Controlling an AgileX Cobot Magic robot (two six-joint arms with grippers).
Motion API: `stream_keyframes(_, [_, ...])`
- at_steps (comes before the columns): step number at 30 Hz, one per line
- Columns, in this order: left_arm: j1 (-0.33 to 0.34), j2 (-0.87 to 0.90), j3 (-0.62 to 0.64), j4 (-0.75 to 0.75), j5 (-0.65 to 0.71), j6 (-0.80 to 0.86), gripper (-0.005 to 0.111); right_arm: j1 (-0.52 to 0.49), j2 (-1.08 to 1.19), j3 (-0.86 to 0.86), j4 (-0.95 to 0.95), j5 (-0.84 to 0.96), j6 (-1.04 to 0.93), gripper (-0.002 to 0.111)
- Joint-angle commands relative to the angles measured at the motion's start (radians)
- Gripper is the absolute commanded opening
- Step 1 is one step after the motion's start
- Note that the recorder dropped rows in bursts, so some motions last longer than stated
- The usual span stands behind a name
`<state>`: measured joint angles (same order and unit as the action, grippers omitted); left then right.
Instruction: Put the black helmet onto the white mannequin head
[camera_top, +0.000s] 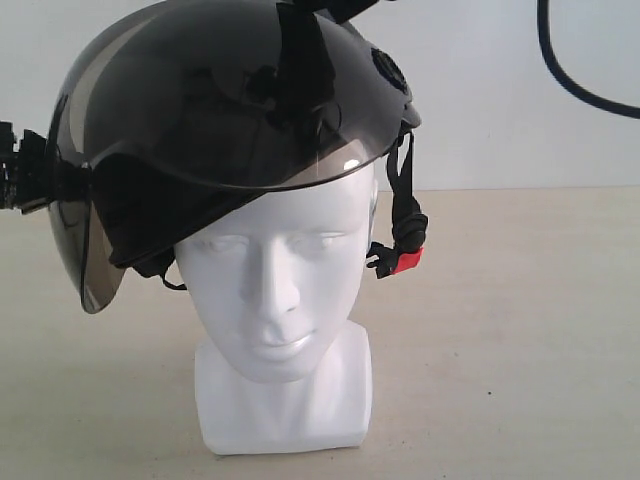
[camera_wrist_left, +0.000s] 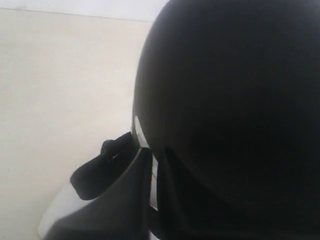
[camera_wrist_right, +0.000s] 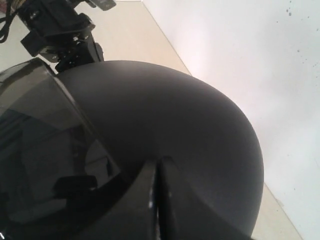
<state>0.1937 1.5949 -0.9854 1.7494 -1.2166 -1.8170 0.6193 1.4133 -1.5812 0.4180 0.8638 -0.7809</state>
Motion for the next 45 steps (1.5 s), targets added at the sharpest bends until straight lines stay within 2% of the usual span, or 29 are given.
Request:
stream_keyframes(1, [-0.063,-0.031,0.016,-0.005,-0.004,0.02,0.004,0.007,0.013,0.021,-0.008,0.12,-0.001,0.0])
stream_keyframes(7, [-0.11,-0.066,0.014,-0.032,-0.004,0.031,0.004,0.007,0.013,0.021,-0.008,0.139,0.014,0.0])
stream_keyframes(15, [-0.128,-0.161,0.014,-0.055,-0.004,0.0,0.004,0.007,0.013,0.021,-0.016,0.155,0.058,0.0])
stream_keyframes(21, [-0.226,-0.203,0.014,-0.092,-0.004,-0.029,0.004,0.007,0.013,0.021,-0.04,0.153,0.1,0.0])
stream_keyframes(27, [-0.296,-0.217,0.014,-0.122,-0.004,-0.041,0.004,0.007,0.013,0.021,-0.103,0.157,0.167,0.0])
stream_keyframes(40, [-0.31,-0.304,0.014,-0.144,-0.004,-0.102,0.004,0.007,0.013,0.021,-0.115,0.157,0.196,0.0])
stream_keyframes(45, [-0.346,-0.304,0.014,-0.135,-0.004,-0.108,0.004,0.007,0.013,0.021,-0.115,0.157,0.196,0.0])
